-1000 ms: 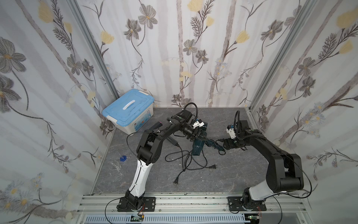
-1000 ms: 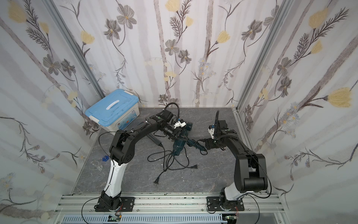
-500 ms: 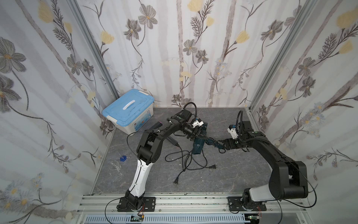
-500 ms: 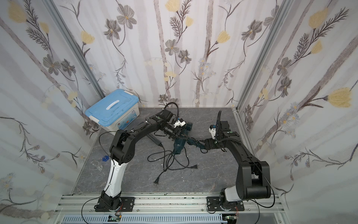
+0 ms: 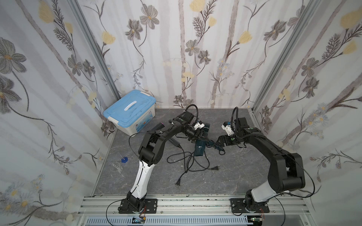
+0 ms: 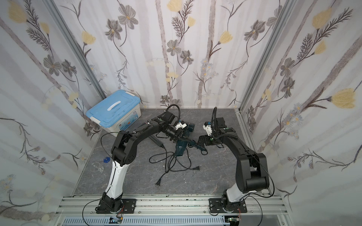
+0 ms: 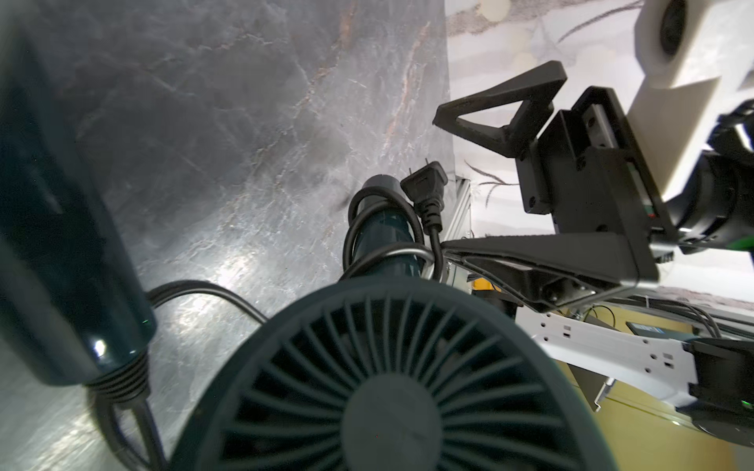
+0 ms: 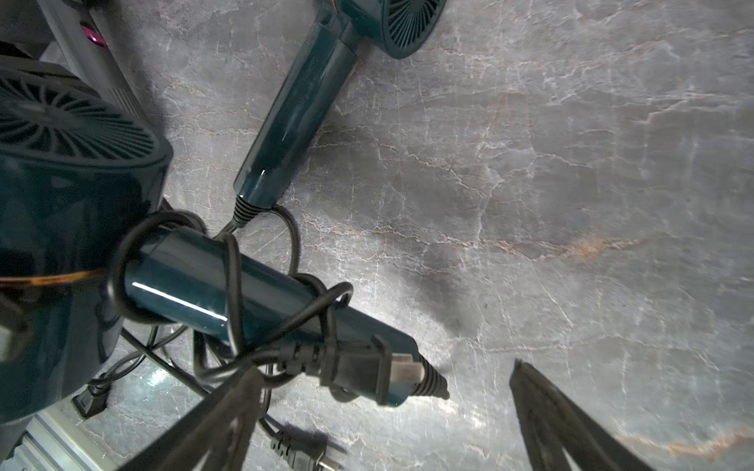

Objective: Wrap the cord around the hair dryer
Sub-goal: Place the hair dryer at the center of the board.

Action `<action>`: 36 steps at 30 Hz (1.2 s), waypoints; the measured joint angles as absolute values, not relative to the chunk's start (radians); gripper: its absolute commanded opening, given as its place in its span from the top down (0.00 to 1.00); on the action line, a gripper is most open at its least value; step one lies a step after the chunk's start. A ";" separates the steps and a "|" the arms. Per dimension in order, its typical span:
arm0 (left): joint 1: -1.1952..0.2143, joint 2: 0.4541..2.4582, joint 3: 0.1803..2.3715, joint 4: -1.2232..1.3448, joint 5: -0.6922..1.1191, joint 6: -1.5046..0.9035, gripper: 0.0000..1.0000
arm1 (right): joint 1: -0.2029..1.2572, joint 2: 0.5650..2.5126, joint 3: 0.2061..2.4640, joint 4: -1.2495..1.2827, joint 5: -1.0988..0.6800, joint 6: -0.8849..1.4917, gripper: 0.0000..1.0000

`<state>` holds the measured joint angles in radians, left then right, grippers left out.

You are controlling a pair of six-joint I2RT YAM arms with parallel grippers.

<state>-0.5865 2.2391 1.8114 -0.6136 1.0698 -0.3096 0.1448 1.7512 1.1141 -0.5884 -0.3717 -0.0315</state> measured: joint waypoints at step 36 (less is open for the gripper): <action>-0.597 2.262 1.819 -0.526 1.122 -0.398 1.00 | 0.143 1.605 1.157 -0.592 -0.389 -0.085 0.06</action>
